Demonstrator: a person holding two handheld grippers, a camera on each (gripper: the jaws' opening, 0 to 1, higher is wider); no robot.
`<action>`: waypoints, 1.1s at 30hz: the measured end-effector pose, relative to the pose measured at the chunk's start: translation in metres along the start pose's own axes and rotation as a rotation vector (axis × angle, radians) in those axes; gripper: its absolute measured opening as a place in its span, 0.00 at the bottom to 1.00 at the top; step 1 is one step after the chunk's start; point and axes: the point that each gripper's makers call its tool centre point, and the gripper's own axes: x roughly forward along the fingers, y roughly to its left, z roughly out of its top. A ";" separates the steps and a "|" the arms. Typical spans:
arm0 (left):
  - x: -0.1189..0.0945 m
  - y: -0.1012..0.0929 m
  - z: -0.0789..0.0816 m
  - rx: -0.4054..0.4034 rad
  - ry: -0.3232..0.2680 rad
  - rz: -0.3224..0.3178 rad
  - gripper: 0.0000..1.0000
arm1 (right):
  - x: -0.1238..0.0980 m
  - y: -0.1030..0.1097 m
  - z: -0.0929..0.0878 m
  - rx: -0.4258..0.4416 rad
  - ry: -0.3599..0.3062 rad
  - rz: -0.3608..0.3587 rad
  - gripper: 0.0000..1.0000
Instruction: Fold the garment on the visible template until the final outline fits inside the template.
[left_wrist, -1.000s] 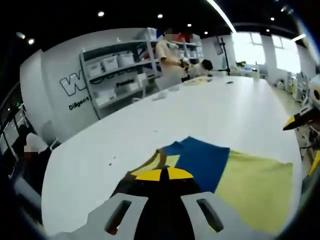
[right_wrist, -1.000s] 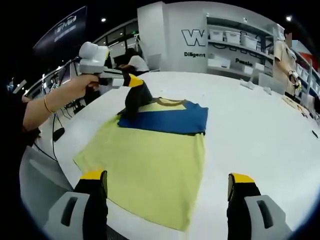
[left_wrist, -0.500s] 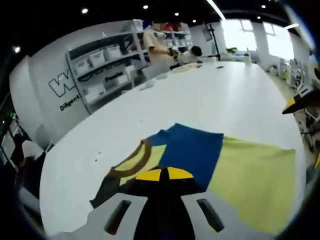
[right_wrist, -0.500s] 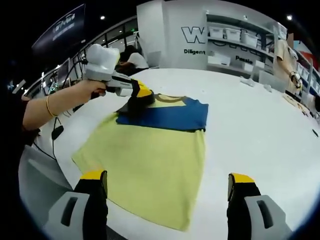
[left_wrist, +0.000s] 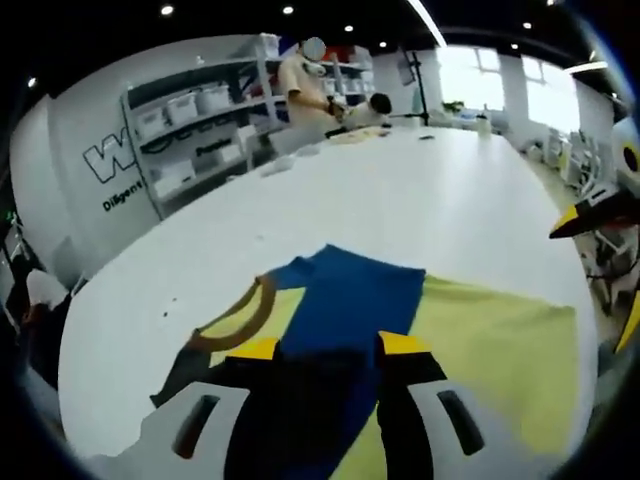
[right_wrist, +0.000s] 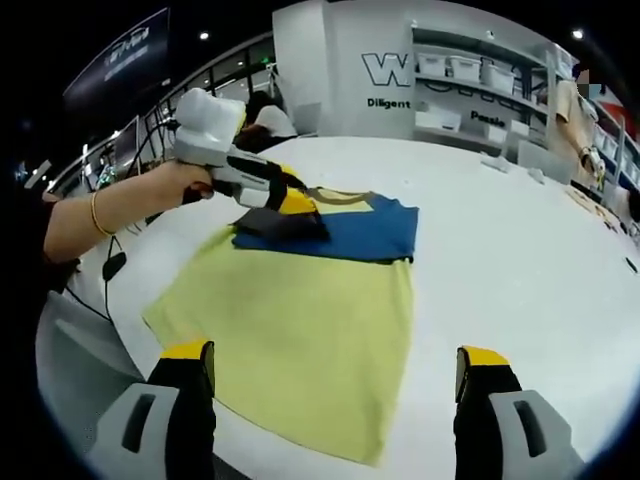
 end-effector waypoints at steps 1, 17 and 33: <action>-0.001 0.001 0.000 -0.004 -0.001 0.000 0.44 | 0.000 0.000 0.000 -0.001 0.000 0.001 0.99; -0.027 0.008 0.008 -0.022 -0.029 -0.027 0.88 | 0.003 0.006 0.012 -0.035 -0.018 0.019 0.99; -0.050 0.027 -0.019 0.000 -0.003 -0.056 0.79 | 0.005 0.011 0.016 -0.062 -0.059 0.032 0.99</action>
